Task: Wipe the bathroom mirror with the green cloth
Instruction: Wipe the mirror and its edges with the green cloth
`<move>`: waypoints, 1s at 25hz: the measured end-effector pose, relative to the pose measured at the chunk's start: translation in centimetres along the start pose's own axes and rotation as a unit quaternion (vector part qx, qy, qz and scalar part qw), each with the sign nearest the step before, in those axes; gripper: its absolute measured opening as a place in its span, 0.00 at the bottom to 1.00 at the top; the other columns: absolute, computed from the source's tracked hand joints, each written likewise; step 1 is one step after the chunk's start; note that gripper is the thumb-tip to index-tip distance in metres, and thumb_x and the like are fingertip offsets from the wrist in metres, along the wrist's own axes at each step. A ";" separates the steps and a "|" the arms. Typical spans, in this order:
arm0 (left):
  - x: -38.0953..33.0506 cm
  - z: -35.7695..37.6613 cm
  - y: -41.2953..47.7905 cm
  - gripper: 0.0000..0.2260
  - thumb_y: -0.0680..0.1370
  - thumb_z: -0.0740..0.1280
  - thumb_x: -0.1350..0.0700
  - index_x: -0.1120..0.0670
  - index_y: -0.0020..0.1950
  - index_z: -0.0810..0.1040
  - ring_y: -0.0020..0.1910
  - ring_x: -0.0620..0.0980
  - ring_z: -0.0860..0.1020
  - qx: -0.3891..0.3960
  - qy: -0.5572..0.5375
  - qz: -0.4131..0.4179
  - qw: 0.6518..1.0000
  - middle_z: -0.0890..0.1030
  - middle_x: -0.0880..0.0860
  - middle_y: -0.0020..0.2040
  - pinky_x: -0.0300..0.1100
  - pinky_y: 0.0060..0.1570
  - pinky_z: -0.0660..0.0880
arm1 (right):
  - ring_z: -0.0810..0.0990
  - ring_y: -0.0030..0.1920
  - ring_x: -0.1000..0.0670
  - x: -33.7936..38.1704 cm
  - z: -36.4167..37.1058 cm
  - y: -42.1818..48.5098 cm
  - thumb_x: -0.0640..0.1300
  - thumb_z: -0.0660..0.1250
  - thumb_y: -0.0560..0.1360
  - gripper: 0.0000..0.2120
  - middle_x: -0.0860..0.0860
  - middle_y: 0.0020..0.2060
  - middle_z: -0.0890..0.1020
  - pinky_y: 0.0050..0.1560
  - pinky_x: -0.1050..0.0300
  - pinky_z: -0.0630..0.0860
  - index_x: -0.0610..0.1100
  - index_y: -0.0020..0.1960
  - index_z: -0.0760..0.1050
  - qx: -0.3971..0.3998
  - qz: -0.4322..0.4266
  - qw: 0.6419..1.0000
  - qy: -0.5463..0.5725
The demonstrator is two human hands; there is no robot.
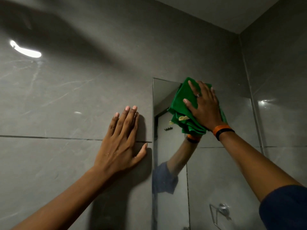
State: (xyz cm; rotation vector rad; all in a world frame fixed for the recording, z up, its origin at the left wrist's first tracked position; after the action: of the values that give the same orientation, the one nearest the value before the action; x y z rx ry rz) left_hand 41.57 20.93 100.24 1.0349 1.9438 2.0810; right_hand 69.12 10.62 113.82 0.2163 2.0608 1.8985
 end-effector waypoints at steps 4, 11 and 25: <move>-0.1 -0.2 -0.1 0.41 0.80 0.52 0.35 0.65 0.82 0.54 0.83 0.62 0.50 -0.013 0.003 0.005 1.000 0.52 0.65 0.83 0.61 0.81 0.54 | 0.57 0.84 0.41 -5.1 0.3 -1.0 0.69 0.46 0.80 0.35 0.44 0.83 0.59 0.84 0.34 0.48 0.57 0.84 0.48 0.008 0.033 0.999 -0.013; -0.6 0.0 -0.3 0.41 0.80 0.51 0.35 0.65 0.82 0.53 0.83 0.62 0.49 -0.018 -0.006 0.007 1.000 0.51 0.65 0.84 0.63 0.80 0.54 | 0.57 0.84 0.39 -12.3 0.6 -2.0 0.67 0.46 0.81 0.36 0.41 0.84 0.58 0.84 0.33 0.43 0.52 0.85 0.49 0.036 0.115 0.991 -0.053; -2.2 -0.1 -2.5 0.44 0.79 0.53 0.32 0.64 0.82 0.52 0.83 0.61 0.51 0.002 -0.031 0.031 0.999 0.53 0.64 0.83 0.61 0.80 0.53 | 0.54 0.84 0.37 -18.8 0.4 -8.0 0.63 0.48 0.86 0.34 0.37 0.84 0.54 0.84 0.35 0.43 0.48 0.85 0.44 0.101 0.323 0.940 -0.042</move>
State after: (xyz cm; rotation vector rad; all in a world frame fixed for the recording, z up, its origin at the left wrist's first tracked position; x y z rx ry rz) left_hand 42.31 20.17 97.07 1.1620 1.9111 2.0510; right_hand 87.66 4.00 108.51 1.1234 2.3037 1.9434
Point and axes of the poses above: each hand's wrist, its own y-axis towards the middle knuckle, its own z-axis out of the palm, x = y × z, the point moved 6 cm from there along y, towards the middle knuckle
